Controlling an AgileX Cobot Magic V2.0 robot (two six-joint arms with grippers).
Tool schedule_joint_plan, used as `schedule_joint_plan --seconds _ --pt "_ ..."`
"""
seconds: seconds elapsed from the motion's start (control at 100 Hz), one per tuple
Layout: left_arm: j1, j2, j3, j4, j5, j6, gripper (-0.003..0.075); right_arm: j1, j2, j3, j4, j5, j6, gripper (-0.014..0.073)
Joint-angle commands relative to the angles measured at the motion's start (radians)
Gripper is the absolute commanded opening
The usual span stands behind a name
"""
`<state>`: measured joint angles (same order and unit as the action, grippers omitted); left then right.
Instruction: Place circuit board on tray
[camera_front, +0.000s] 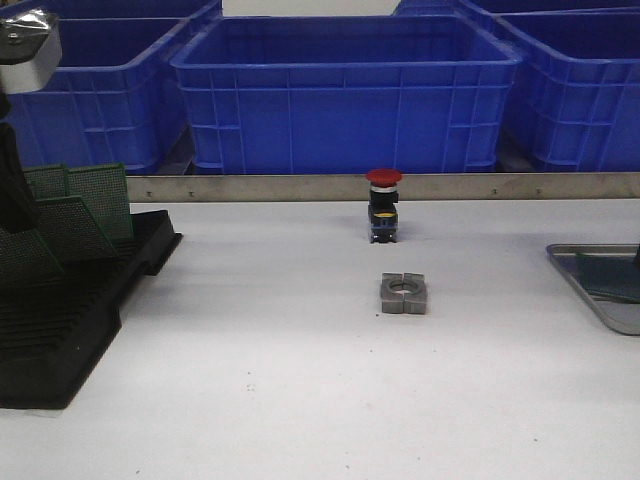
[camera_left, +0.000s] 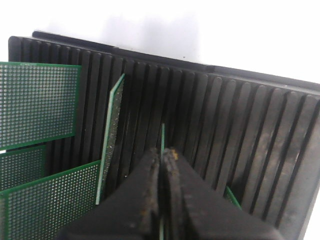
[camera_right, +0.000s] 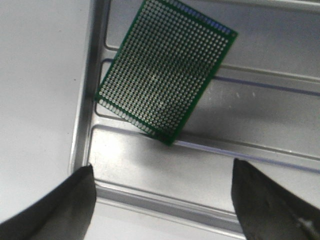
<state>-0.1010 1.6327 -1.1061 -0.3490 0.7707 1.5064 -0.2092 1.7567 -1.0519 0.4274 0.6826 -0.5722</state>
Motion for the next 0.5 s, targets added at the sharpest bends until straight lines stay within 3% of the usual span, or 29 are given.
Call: schedule_joint_plan --seconds 0.0,0.32,0.49 --pt "-0.004 -0.057 -0.031 -0.019 -0.003 -0.011 -0.0020 -0.006 -0.049 -0.028 0.020 -0.011 -0.002 0.0570" --pt "-0.097 -0.137 -0.031 -0.015 0.083 -0.008 -0.0020 -0.005 -0.049 -0.028 0.050 -0.006 -0.010 0.0570" --pt "-0.191 -0.153 -0.031 -0.086 0.087 -0.008 -0.0020 0.023 -0.072 -0.028 0.176 -0.003 -0.173 0.0570"
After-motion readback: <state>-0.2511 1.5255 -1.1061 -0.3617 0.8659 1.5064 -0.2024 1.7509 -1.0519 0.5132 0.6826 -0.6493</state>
